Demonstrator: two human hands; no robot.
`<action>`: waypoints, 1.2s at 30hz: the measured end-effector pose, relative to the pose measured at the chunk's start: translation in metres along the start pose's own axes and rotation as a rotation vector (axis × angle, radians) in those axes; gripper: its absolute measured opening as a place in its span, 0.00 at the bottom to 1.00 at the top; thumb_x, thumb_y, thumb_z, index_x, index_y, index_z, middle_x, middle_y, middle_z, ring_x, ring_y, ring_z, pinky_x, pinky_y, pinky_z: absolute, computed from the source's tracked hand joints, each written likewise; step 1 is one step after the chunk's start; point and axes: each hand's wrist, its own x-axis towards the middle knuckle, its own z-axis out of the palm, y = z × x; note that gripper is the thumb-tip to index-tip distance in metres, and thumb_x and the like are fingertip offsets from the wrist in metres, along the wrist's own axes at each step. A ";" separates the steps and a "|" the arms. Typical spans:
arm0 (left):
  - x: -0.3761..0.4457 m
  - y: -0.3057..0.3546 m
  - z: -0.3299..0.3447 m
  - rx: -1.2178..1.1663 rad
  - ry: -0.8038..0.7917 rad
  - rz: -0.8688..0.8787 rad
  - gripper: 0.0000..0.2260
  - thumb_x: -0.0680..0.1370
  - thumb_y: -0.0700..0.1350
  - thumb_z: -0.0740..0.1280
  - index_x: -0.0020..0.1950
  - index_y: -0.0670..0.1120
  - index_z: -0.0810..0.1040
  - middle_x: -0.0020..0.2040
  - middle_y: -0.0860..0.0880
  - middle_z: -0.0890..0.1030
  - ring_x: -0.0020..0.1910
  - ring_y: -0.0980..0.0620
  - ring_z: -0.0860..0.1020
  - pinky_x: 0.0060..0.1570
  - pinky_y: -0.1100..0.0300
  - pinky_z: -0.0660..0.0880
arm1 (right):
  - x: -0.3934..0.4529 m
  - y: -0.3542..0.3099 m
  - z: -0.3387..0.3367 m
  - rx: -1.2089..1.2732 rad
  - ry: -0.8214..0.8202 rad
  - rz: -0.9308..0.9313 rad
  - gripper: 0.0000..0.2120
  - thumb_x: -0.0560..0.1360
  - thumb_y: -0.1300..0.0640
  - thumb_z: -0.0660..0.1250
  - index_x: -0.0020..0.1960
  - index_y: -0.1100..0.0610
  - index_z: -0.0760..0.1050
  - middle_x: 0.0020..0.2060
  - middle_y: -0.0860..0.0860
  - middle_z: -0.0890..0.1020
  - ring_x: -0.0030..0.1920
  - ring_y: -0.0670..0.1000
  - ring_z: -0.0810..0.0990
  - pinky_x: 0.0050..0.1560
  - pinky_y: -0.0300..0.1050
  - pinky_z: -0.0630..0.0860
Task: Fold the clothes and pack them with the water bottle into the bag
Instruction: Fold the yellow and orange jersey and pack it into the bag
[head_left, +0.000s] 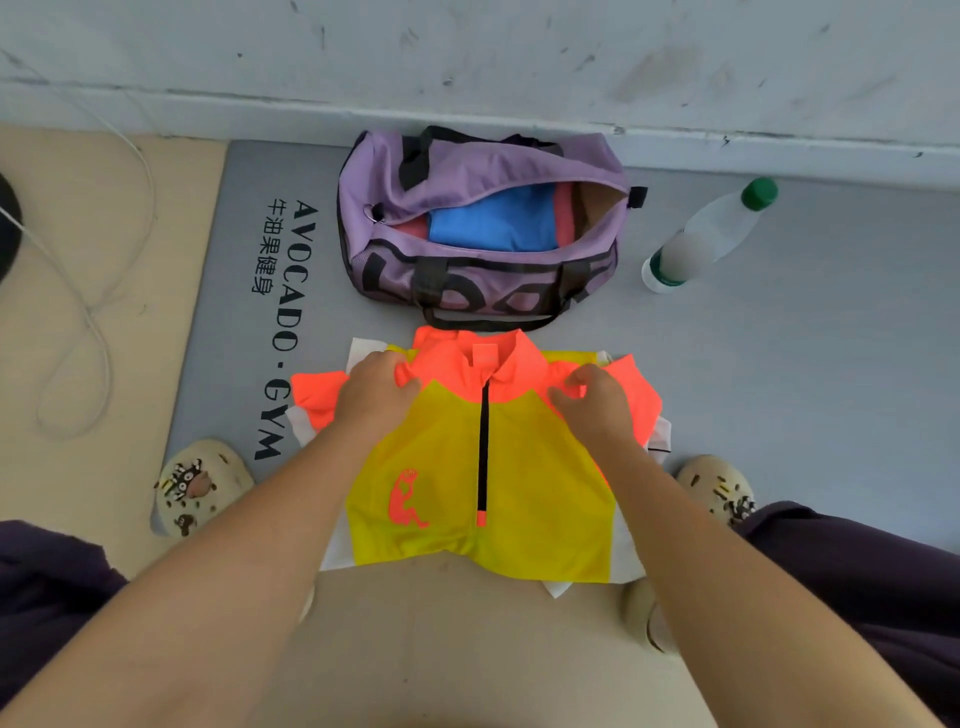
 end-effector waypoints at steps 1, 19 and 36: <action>0.008 0.000 0.001 0.041 -0.037 0.030 0.18 0.78 0.50 0.67 0.65 0.44 0.76 0.62 0.42 0.77 0.61 0.41 0.74 0.59 0.47 0.72 | 0.010 -0.003 0.002 -0.025 -0.018 -0.021 0.16 0.73 0.54 0.73 0.54 0.63 0.77 0.51 0.58 0.81 0.52 0.59 0.77 0.48 0.46 0.68; 0.039 -0.003 -0.001 -0.390 -0.177 0.061 0.06 0.76 0.46 0.73 0.40 0.48 0.80 0.33 0.56 0.76 0.30 0.64 0.72 0.33 0.68 0.67 | 0.052 0.019 -0.019 -0.059 -0.389 0.068 0.16 0.73 0.39 0.70 0.43 0.52 0.77 0.34 0.48 0.76 0.35 0.48 0.76 0.30 0.40 0.67; 0.038 -0.013 -0.001 -0.015 0.058 0.025 0.13 0.74 0.56 0.71 0.47 0.47 0.79 0.50 0.47 0.79 0.50 0.46 0.78 0.48 0.54 0.72 | 0.054 0.021 -0.024 -0.305 -0.238 -0.013 0.14 0.75 0.45 0.69 0.49 0.56 0.76 0.47 0.56 0.79 0.47 0.56 0.77 0.43 0.43 0.66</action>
